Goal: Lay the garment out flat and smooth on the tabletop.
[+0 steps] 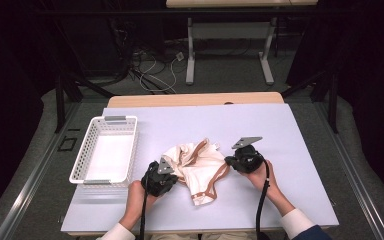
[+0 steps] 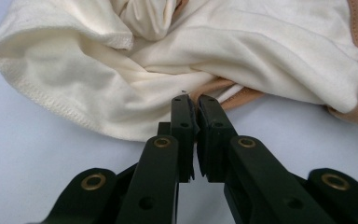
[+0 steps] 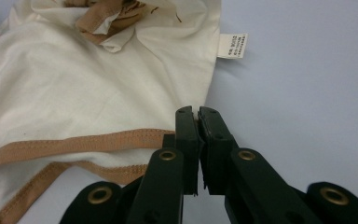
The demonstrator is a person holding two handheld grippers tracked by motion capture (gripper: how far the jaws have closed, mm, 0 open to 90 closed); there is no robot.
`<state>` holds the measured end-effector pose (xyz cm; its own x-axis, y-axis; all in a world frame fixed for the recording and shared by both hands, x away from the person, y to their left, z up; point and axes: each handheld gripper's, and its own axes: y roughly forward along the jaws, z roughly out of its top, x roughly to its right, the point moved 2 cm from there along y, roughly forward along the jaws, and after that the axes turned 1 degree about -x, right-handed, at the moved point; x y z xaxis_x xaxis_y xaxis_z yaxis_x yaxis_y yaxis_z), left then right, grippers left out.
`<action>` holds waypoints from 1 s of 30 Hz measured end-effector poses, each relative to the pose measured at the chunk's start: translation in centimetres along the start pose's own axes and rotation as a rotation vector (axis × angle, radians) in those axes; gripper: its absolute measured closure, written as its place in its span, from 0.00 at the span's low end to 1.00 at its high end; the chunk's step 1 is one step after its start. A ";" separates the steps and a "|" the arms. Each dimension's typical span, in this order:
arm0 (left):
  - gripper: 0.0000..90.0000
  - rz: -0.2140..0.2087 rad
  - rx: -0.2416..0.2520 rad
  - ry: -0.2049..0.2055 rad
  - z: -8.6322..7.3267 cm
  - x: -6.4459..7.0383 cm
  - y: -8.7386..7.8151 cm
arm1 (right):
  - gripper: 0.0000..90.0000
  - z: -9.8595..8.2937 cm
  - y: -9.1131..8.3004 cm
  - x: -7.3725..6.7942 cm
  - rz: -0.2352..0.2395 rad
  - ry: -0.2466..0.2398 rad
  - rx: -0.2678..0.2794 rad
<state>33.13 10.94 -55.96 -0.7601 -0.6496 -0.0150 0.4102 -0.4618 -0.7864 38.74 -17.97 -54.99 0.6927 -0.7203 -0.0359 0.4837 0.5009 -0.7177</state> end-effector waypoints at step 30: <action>0.95 0.038 0.015 -0.026 -1.0 -1.3 -1.5 | 0.97 -1.9 -2.1 0.9 -0.043 0.002 -0.048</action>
<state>32.98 13.13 -55.39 -0.7305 -0.6823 -0.0287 0.4464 -0.4454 -0.7761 37.33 -20.60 -54.83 0.6707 -0.7417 -0.0062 0.4864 0.4461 -0.7513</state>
